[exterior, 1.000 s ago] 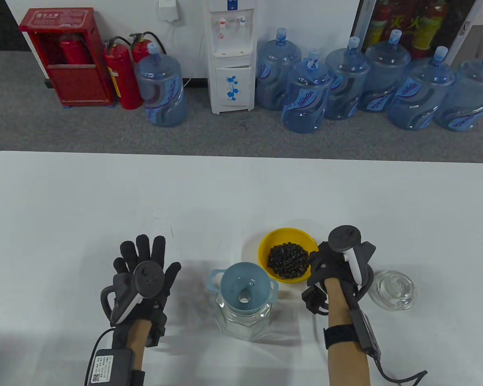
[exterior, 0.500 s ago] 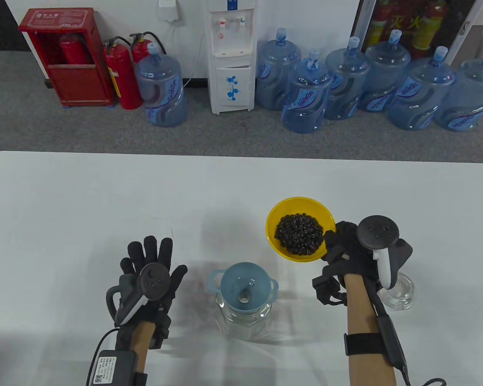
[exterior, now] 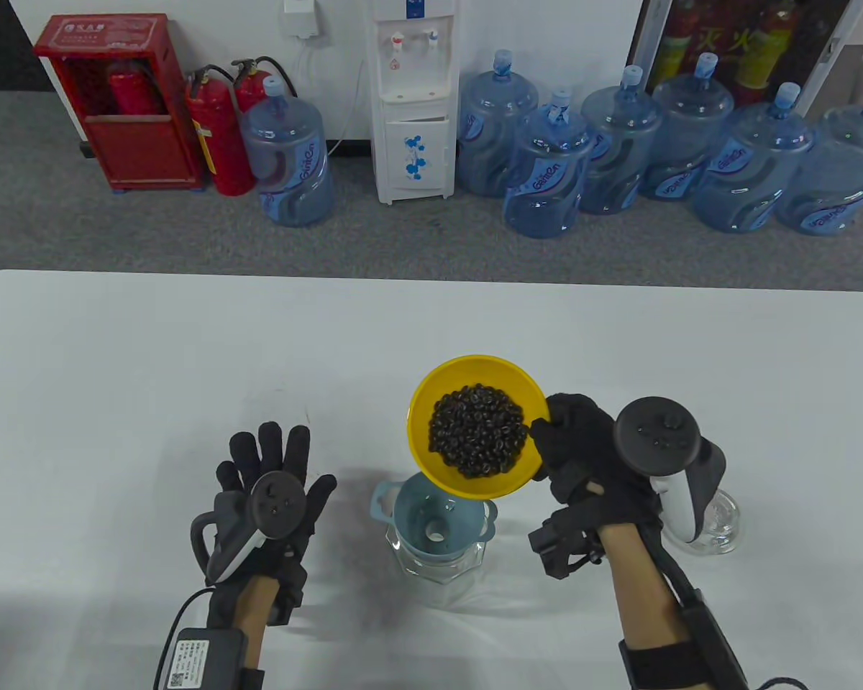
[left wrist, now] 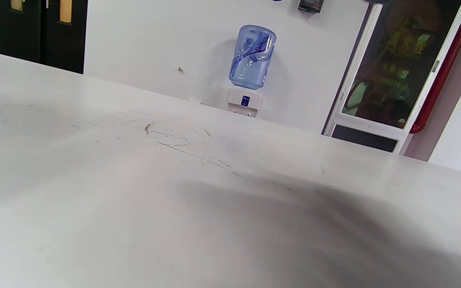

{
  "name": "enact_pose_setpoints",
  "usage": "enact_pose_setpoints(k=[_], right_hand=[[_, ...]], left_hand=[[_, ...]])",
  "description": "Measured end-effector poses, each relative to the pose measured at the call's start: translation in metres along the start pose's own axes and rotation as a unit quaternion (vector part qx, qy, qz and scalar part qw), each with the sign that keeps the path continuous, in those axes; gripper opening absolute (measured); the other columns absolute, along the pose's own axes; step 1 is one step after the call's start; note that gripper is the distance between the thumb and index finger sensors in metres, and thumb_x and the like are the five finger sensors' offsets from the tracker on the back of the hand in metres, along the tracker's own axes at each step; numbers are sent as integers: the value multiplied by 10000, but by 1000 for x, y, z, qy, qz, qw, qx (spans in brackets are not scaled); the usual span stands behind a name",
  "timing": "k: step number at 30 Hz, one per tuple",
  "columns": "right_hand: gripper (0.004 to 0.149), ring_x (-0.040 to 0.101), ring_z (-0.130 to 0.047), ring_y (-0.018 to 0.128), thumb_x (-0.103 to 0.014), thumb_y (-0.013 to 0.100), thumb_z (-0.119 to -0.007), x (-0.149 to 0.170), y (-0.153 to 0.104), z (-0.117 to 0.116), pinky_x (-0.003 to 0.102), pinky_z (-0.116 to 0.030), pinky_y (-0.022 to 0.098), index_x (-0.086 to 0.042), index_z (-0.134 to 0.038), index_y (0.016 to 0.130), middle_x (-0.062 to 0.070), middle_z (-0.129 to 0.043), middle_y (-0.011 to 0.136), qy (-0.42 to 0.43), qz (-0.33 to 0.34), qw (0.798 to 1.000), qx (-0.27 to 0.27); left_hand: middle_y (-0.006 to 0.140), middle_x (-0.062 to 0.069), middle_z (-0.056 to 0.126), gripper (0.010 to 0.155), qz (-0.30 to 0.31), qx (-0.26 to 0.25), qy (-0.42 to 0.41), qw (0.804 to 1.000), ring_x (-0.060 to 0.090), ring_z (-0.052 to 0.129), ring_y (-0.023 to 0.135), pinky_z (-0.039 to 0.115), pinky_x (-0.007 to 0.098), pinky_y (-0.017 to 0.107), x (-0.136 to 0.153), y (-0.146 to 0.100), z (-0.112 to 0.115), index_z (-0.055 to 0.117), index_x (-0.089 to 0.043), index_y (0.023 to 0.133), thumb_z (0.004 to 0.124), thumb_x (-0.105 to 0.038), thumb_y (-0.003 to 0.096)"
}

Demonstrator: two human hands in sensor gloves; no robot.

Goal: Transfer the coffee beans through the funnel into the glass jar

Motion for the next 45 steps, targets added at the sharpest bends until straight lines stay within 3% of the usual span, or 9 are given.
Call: enact_pose_setpoints(k=[8,20,45], right_hand=[[471,198,-1113,450,-247,592,-894,-21,-14,-24,351,-962,372,25,-763,952,237,-922,769,-39,49,998,-24],[467,216,-1120,470,-258,581,-911,-30,-33,-22,365,-969,381,-12,-763,949,219,-919,788,-112,109,987,36],[446,227,-1124,491,-277,566,-940,-33,-41,-25,388,-982,378,-74,-779,928,183,-928,801,-148,132,977,74]], left_hand=[[1236,76,129,716,1,4,-4,1000,424,45,1090,196,615,758,0,-1,1,257,-344,1175,506,-626,565],[1236,76,127,716,2,6,-7,1000,423,44,1091,197,615,757,0,-1,0,253,-347,1174,504,-627,565],[1235,77,123,717,1,8,-7,1000,425,43,1089,196,617,757,1,-2,0,244,-343,1174,508,-620,568]])
Point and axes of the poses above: the tracker on the back of each hand, its own x axis roughly to the little-finger side, its own y axis roughly from the wrist to the fingertips, z = x × y, the point moved 1 cm from there along y, roughly from the wrist to the fingertips
